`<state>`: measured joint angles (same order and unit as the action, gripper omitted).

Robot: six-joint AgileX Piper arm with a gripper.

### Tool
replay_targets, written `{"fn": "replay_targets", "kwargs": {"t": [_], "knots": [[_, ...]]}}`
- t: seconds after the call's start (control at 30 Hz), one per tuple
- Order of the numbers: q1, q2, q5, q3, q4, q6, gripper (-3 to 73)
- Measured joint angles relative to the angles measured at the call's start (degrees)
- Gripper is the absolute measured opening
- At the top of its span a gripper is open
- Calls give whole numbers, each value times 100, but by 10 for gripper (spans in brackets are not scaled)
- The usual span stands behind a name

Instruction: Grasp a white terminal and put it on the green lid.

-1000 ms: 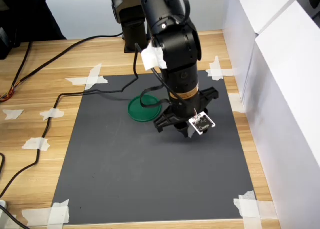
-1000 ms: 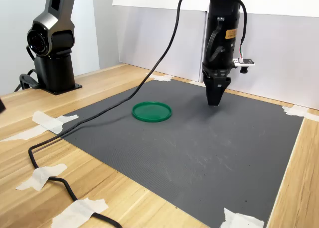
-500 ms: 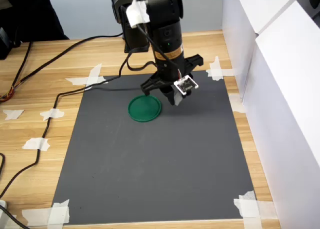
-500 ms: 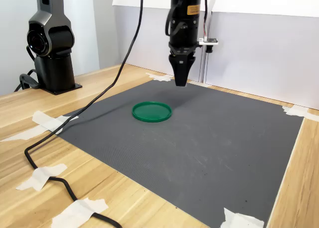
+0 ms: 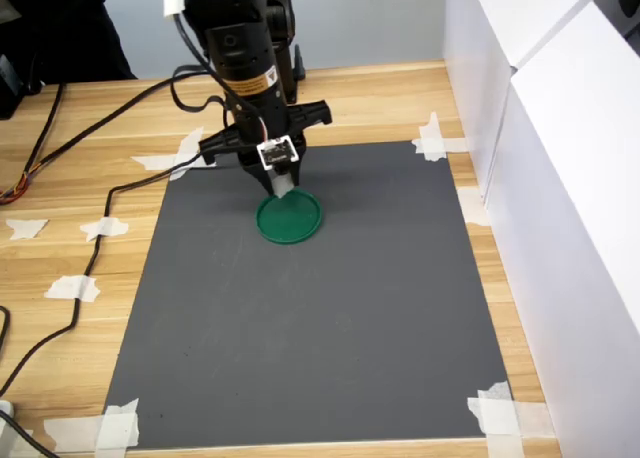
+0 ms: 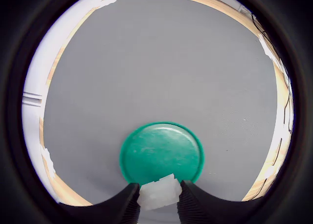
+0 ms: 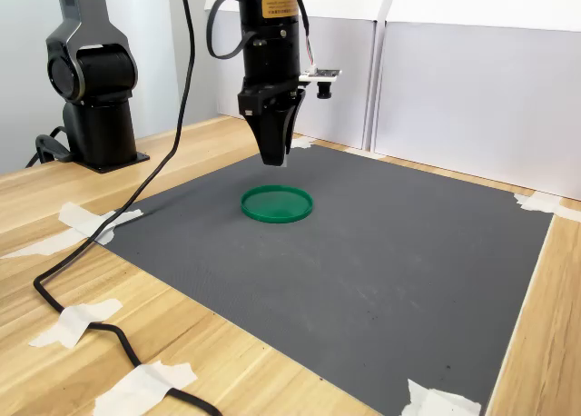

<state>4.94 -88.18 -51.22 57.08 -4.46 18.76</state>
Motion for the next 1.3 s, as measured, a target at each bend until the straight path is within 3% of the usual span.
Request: {"fn": "replay_targets", "kwargs": {"t": [0.27, 0.6, 0.97, 1.07, 1.3], "knots": [[-168, -168, 169, -121, -6, 117, 298], [-168, -542, 420, -175, -372, 385, 298], [-168, -660, 422, -175, -377, 530, 302], [-168, -660, 416, -175, -377, 568, 358], [-168, -622, 565, -180, -312, 320, 586]]}}
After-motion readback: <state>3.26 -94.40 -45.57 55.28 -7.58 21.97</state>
